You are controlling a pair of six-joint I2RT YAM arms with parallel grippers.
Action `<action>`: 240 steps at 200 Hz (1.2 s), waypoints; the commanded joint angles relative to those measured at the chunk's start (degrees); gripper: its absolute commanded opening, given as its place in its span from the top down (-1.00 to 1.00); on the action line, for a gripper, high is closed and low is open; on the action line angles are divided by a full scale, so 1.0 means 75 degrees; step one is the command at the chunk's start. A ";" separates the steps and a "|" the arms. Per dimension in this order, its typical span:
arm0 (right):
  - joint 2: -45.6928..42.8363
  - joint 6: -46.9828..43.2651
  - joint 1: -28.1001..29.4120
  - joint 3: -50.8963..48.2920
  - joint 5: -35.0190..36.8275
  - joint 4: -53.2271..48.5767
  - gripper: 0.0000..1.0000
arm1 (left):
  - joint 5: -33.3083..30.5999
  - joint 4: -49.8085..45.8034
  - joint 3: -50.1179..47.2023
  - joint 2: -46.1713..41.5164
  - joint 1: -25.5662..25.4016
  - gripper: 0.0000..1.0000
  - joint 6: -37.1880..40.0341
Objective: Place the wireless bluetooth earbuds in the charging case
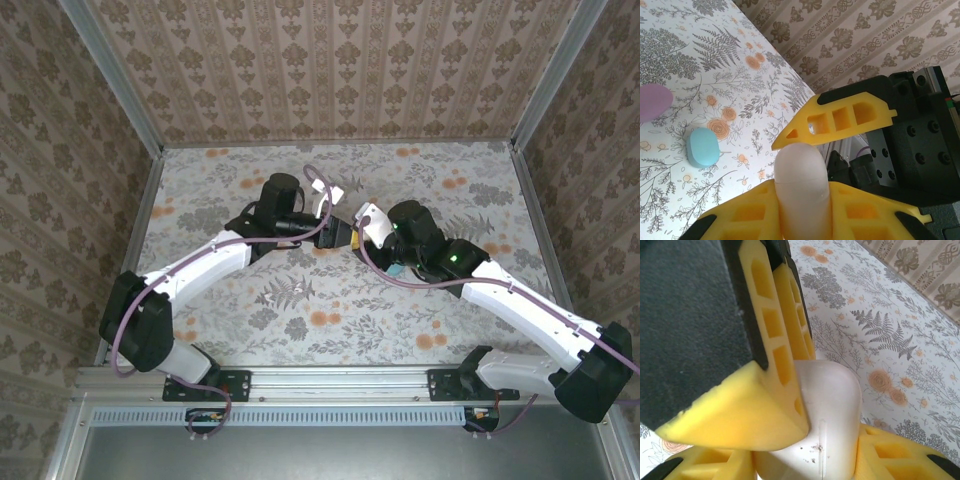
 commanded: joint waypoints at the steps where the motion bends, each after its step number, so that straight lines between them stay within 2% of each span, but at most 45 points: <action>1: -0.0240 0.0111 0.0044 -0.0008 0.0118 0.0307 0.12 | 0.0107 0.0004 0.0150 -0.0127 0.0015 0.66 0.0219; 15: -0.0355 0.0212 0.0044 -0.0012 0.0119 0.0321 0.04 | -0.0081 0.0234 0.0058 -0.0289 0.0080 0.69 0.0147; 29: -0.0566 0.0538 0.0044 -0.0013 0.0145 0.0309 -0.19 | -0.0340 0.0574 -0.0069 -0.0502 0.0183 0.71 0.0104; 42: -0.0789 0.0969 0.0032 0.0015 0.0055 0.0261 -0.31 | -0.0726 0.1047 -0.0306 -0.0813 0.0285 0.74 0.0116; 59: -0.1143 0.1929 -0.0191 0.0056 -0.0614 0.0350 -0.41 | -0.1214 0.2024 -0.0793 -0.1317 0.0364 0.73 0.0433; 87: -0.1281 0.5031 -0.1431 0.0054 -0.2477 0.1143 -0.46 | -0.1602 0.3792 -0.1787 -0.2115 0.0273 0.65 0.1933; 93: -0.1203 0.5850 -0.1722 0.0051 -0.2842 0.1380 -0.46 | -0.1894 0.4083 -0.1973 -0.2248 0.0230 0.64 0.2241; 110: -0.0862 0.8059 -0.2267 -0.0091 -0.3931 0.2669 -0.43 | -0.2050 0.4581 -0.2275 -0.2484 0.0133 0.62 0.3052; 129: -0.0494 1.0019 -0.2289 -0.0194 -0.4243 0.4184 -0.45 | -0.2365 0.4719 -0.2361 -0.2603 -0.0048 0.61 0.3618; 160: 0.0128 1.2443 -0.2156 -0.0289 -0.4244 0.5388 -0.49 | -0.2976 0.5190 -0.2544 -0.2616 -0.0328 0.60 0.3920; 179: 0.0330 1.3178 -0.1994 -0.0384 -0.4221 0.5815 -0.51 | -0.3258 0.5407 -0.2612 -0.2593 -0.0396 0.58 0.3907; 200: 0.0468 1.3235 -0.1759 -0.0245 -0.4205 0.5573 -0.53 | -0.3476 0.5570 -0.2656 -0.2553 -0.0451 0.58 0.3891; 240: 0.0687 1.3650 -0.1563 -0.0360 -0.4218 0.5921 -0.53 | -0.3856 0.5961 -0.2764 -0.2482 -0.0509 0.56 0.3744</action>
